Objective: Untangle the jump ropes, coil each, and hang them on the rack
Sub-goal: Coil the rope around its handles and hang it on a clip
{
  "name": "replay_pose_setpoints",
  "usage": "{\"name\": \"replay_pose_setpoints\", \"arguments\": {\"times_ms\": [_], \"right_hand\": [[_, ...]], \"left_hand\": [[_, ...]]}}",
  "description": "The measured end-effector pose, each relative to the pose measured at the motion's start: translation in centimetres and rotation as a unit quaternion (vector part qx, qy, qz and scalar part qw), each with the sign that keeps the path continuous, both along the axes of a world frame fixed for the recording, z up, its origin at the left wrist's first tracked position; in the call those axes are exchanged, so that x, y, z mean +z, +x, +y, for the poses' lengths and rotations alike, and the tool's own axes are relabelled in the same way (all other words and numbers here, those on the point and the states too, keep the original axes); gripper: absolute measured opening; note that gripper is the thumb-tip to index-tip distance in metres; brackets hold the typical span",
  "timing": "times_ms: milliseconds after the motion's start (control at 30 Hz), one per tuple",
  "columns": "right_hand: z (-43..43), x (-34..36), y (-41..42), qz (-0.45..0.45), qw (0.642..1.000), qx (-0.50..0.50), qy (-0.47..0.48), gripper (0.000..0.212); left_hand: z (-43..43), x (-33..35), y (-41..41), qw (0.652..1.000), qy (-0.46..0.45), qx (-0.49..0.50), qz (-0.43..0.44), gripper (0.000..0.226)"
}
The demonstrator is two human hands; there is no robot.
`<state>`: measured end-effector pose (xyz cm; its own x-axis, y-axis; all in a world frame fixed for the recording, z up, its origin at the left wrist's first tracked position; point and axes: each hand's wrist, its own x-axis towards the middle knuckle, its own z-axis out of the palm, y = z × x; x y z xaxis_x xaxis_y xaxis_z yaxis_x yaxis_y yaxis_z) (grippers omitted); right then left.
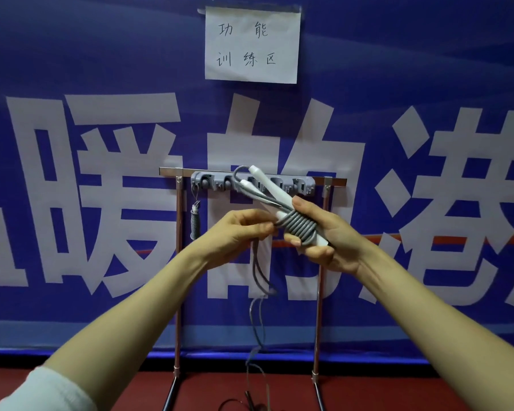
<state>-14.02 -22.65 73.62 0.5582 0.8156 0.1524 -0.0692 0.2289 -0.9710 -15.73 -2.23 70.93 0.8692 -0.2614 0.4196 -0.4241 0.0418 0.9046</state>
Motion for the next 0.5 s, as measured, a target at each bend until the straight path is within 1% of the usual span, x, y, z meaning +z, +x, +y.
{"name": "replay_pose_setpoints", "arguments": {"times_ms": [67,133,167,233,267,300,333,367,400,433,500], "right_hand": [[-0.2,0.2,0.3,0.032,0.997,0.069,-0.012,0.056],[-0.3,0.6,0.4,0.059,0.99,0.122,-0.032,0.058],[-0.4,0.7,0.4,0.067,0.987,0.138,-0.048,0.057],[-0.6,1.0,0.3,0.075,0.982,0.146,-0.099,0.062],[-0.7,1.1,0.1,0.077,0.977,0.151,-0.132,0.064],[-0.7,1.2,0.0,0.074,0.97,0.158,-0.168,0.061],[-0.7,1.3,-0.3,0.061,0.964,0.16,-0.205,0.052],[-0.8,1.4,-0.5,0.035,0.958,0.154,-0.239,0.04],[-0.8,1.5,-0.8,0.003,0.952,0.14,-0.271,0.034],[-0.8,1.5,-0.9,-0.029,0.946,0.122,-0.299,0.034],[-0.8,1.6,-0.7,-0.088,0.93,0.08,-0.349,0.043]], "left_hand": [[0.0,0.6,0.5,0.999,0.023,-0.01,-0.026,0.03],[0.0,1.4,0.7,0.994,0.082,-0.019,-0.062,0.04],[0.1,1.9,0.5,0.99,0.112,-0.029,-0.081,0.038],[0.4,3.1,-0.2,0.978,0.17,-0.064,-0.106,0.028],[0.5,3.9,-0.6,0.967,0.212,-0.088,-0.111,0.025],[0.5,4.7,-0.7,0.955,0.258,-0.11,-0.102,0.021],[0.4,5.4,-0.7,0.945,0.293,-0.125,-0.079,0.015],[0.3,6.2,-0.6,0.935,0.322,-0.136,-0.056,0.016],[0.2,6.7,-0.4,0.926,0.35,-0.137,-0.043,0.021],[0.0,7.1,-0.3,0.916,0.377,-0.131,-0.043,0.021],[-0.2,7.5,-0.4,0.902,0.417,-0.104,-0.046,0.016]]}}
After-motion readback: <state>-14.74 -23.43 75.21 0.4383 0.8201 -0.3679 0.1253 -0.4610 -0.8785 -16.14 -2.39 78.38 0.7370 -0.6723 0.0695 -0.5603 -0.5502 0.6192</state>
